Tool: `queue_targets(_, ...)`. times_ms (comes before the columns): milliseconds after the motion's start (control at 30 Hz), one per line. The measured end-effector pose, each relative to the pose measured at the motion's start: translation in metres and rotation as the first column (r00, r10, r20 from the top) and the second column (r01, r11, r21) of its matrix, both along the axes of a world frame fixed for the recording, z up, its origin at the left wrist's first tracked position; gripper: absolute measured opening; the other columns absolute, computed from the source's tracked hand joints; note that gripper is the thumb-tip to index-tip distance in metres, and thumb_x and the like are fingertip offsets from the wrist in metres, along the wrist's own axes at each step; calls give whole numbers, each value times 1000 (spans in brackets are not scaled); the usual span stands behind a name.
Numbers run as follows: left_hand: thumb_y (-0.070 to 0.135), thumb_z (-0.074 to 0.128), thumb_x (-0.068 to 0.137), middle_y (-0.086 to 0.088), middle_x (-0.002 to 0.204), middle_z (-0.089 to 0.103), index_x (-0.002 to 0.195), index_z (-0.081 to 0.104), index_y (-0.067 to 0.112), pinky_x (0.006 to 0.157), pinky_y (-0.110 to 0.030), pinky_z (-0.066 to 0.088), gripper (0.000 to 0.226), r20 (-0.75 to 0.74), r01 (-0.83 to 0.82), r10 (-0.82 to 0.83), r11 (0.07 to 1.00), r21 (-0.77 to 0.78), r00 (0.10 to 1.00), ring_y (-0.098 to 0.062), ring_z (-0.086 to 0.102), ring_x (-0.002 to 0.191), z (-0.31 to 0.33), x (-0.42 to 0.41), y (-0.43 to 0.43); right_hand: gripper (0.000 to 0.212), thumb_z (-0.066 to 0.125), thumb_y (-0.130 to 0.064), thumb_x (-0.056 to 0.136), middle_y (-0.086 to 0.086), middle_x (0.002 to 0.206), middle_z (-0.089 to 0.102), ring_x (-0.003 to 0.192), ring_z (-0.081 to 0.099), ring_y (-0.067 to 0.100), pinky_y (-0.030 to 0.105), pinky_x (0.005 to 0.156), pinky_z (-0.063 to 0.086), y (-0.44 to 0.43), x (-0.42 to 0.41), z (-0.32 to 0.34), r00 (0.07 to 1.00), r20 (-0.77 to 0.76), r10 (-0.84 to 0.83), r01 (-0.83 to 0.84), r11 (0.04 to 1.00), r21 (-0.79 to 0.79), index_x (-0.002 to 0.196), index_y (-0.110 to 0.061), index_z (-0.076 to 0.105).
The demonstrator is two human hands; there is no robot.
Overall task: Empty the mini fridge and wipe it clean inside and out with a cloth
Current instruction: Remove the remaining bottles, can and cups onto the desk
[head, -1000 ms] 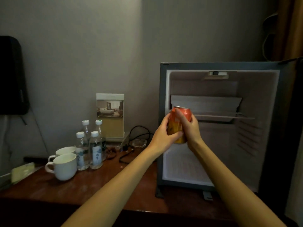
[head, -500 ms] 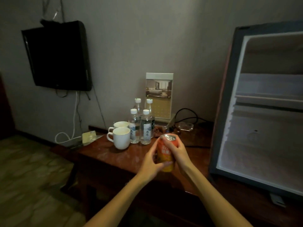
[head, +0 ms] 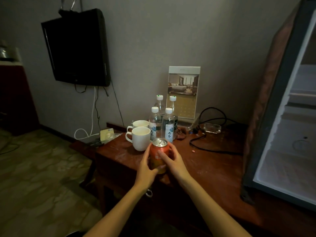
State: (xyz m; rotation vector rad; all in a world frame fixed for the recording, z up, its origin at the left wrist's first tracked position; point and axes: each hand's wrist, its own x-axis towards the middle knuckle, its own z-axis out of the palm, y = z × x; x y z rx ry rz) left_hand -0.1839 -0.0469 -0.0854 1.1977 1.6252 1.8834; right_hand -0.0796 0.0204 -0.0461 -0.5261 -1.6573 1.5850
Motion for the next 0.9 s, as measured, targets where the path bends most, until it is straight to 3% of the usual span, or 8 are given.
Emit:
queue_targets(133, 3, 82, 70, 2, 130, 60, 137, 49, 17, 101, -33, 48, 76, -1, -70, 70, 997, -46, 998, -14, 56, 121, -7, -12, 7, 34, 69, -4, 86, -4, 105, 65, 97, 61, 6, 11, 77, 49, 3, -4, -17, 991, 14, -132, 131, 991, 40, 118, -11, 58)
queue_targets(200, 1, 82, 69, 2, 121, 64, 128, 53, 18, 96, -27, 48, 68, 2, -103, 104, 992, -77, 995, -15, 59, 116, -5, -15, 14, 28, 70, -3, 85, 0, 101, 69, 94, 65, 10, 16, 77, 52, 7, -7, -26, 980, 1, -198, 198, 980, 28, 110, -11, 62)
queue_targets(300, 1, 83, 67, -5, 121, 63, 126, 53, 15, 97, -32, 48, 68, 19, -127, 130, 983, -133, 991, -19, 59, 114, 0, -22, 24, 28, 71, -3, 83, 6, 102, 71, 91, 67, 9, 19, 78, 53, 15, -15, -34, 967, 9, -255, 254, 966, 54, 109, -11, 63)
queue_targets(433, 5, 84, 67, -9, 129, 59, 133, 51, 10, 103, -41, 46, 73, 11, -193, 199, 961, -200, 980, -21, 57, 117, 1, -28, 37, 25, 73, -12, 83, 2, 103, 70, 97, 66, 14, 37, 89, 53, 30, -28, -41, 934, 100, -343, 328, 935, 135, 104, -22, 64)
queue_targets(500, 8, 84, 69, -9, 129, 51, 130, 50, 11, 101, -34, 44, 69, -37, -279, 278, 935, -220, 960, -22, 54, 114, 4, -25, 42, 23, 73, -18, 83, -3, 102, 70, 96, 66, 12, 41, 88, 54, 37, -34, -42, 923, 118, -365, 347, 925, 153, 101, -28, 64)
queue_targets(633, 15, 86, 67, -5, 112, 35, 105, 37, 13, 86, -29, 41, 62, -147, -428, 404, 878, -216, 903, -23, 47, 99, 7, -21, 53, 21, 75, -26, 80, -6, 98, 70, 94, 65, 10, 42, 87, 53, 53, -42, -45, 904, 126, -408, 380, 903, 199, 95, -34, 62)
queue_targets(767, 20, 84, 70, -9, 102, 49, 92, 40, 12, 83, -35, 38, 50, -221, -478, 432, 846, -235, 874, -29, 49, 99, 4, -25, 65, 23, 77, -22, 79, -4, 95, 71, 90, 66, 9, 38, 86, 54, 66, -46, -42, 902, 114, -417, 390, 899, 197, 94, -32, 61)
queue_targets(900, 22, 81, 75, 0, 78, 56, 78, 47, 14, 58, -25, 33, 34, -197, -465, 425, 847, -257, 884, -24, 58, 82, 5, -30, 71, 23, 77, -19, 79, -7, 87, 71, 84, 66, 3, 36, 83, 55, 76, -53, -42, 909, 115, -400, 372, 904, 209, 93, -29, 61)
